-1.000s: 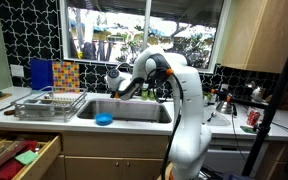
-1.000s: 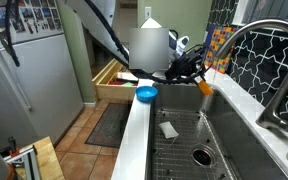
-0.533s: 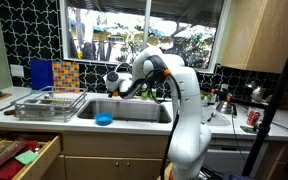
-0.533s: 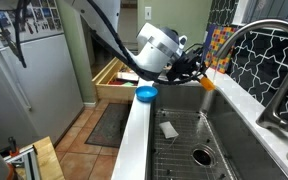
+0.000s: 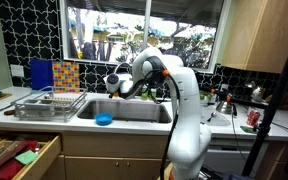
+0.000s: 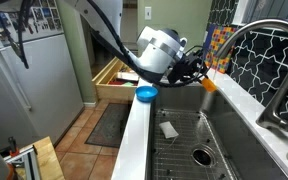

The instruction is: Place the orange bowl under the running faucet then put the bowl back on the counter

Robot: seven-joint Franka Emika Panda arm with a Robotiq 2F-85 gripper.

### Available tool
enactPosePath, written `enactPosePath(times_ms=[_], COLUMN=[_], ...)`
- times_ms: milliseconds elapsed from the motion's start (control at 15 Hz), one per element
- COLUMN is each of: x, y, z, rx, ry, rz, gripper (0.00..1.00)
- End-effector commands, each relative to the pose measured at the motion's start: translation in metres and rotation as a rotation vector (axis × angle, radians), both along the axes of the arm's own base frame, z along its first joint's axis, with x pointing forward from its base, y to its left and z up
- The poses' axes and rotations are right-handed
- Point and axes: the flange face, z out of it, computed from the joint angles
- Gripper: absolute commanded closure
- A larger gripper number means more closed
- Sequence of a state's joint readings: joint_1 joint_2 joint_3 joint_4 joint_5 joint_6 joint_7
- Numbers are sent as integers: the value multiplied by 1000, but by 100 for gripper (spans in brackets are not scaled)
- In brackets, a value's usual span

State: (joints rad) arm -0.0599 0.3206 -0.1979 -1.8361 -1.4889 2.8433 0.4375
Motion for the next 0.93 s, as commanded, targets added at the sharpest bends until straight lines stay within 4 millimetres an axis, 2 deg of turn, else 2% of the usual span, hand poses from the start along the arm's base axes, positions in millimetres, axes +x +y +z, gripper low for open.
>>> enactPosePath(times_ms=[0,400,867], x=[-1,-24,-73], y=[0,16,51], z=[-3,-7,-1], rx=[-19,12,-31], ry=[-6,66,237], rz=[7,-6,-225], gripper=[90,90,90])
